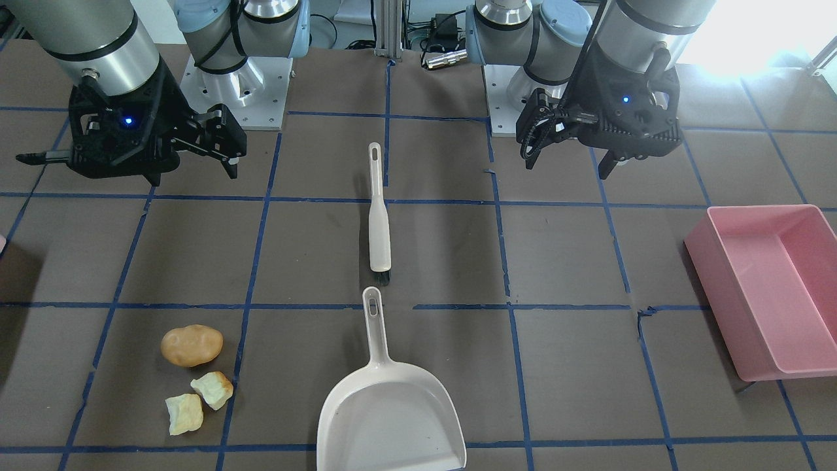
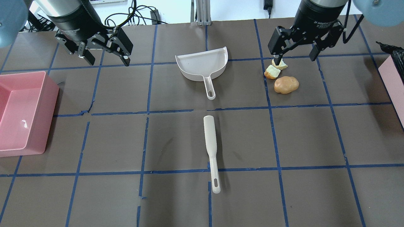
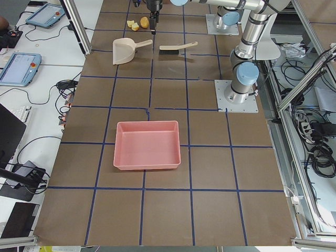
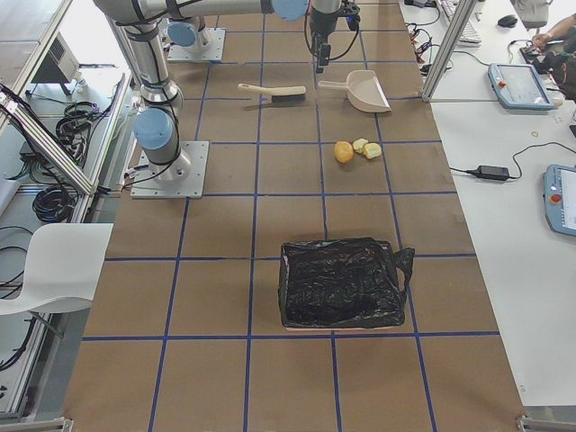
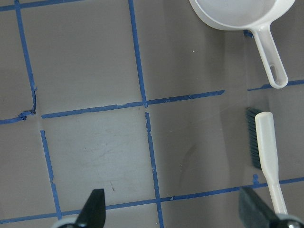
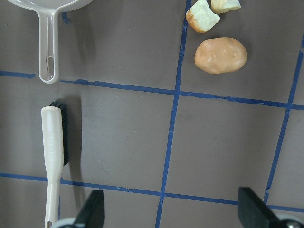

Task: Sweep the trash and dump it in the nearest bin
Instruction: 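Move the left gripper down toward the white brush handle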

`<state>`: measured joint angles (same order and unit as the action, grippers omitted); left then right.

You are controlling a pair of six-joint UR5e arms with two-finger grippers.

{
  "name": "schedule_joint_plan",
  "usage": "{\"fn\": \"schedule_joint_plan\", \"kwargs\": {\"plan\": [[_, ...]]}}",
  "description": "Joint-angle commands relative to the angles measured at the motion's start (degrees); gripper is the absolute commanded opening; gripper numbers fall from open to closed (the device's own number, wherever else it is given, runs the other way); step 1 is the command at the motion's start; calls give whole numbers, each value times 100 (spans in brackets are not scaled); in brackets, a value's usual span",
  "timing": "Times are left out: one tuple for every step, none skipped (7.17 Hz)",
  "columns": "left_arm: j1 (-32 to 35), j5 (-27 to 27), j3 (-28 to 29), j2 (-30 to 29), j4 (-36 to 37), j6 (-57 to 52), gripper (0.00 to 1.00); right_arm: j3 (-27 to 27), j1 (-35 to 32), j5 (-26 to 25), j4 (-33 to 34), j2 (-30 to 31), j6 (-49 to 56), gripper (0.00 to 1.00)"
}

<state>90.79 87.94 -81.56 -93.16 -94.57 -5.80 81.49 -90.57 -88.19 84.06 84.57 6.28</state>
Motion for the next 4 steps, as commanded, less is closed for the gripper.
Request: {"fn": "schedule_joint_plan", "kwargs": {"plan": [[0, 12, 0, 0, 0, 0, 100, -72, -5, 64, 13, -115, -13, 100], [0, 4, 0, 0, 0, 0, 100, -55, 4, 30, 13, -116, -13, 100], [0, 12, 0, 0, 0, 0, 100, -72, -5, 56, 13, -116, -13, 100], [17, 12, -9, 9, -26, 0, 100, -29, -5, 65, 57, -116, -21, 100]]}}
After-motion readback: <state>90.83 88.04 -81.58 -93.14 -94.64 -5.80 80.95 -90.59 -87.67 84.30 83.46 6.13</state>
